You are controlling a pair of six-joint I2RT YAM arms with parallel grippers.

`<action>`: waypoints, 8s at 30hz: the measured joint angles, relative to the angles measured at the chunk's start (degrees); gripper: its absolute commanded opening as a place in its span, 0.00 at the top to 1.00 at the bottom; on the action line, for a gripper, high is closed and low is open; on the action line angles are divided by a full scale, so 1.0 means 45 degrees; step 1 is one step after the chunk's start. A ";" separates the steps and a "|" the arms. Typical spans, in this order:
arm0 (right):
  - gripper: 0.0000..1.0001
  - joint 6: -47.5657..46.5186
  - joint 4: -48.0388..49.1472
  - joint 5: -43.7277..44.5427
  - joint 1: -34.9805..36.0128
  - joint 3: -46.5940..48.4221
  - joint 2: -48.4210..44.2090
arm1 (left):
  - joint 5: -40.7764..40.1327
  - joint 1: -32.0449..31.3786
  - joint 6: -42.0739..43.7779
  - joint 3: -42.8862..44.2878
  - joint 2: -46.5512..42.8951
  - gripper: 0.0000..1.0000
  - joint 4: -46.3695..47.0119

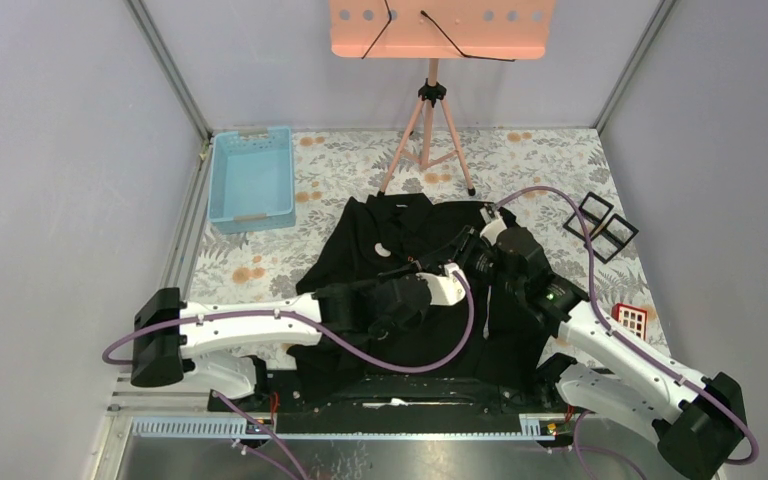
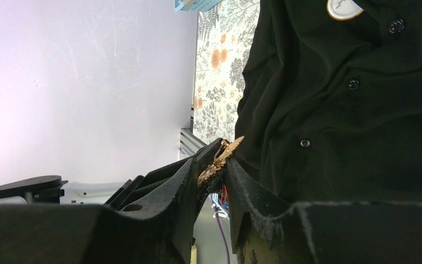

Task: Pin the brooch onto the clothing
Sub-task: Adjust the brooch.

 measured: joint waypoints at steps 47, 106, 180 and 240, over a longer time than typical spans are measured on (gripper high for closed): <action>1.00 -0.3623 0.8752 -0.0602 0.0078 -0.3050 -0.3113 | 0.8932 0.4211 -1.3590 -0.4221 -0.7174 0.07 0.5765; 0.15 -0.3750 0.5047 -0.1200 0.0053 -0.1554 -0.4745 | 1.2944 0.5610 -1.4780 -0.4197 -0.5377 1.00 0.8174; 0.85 -0.2628 0.2322 -0.8582 0.0393 0.0214 0.0126 | 2.2348 0.7193 -0.7708 -0.1705 -0.3109 1.00 0.0835; 0.60 -0.5561 -0.2346 -0.5552 0.1161 0.1972 -0.1107 | 2.1532 0.7193 -0.8043 -0.2108 -0.3351 1.00 0.1341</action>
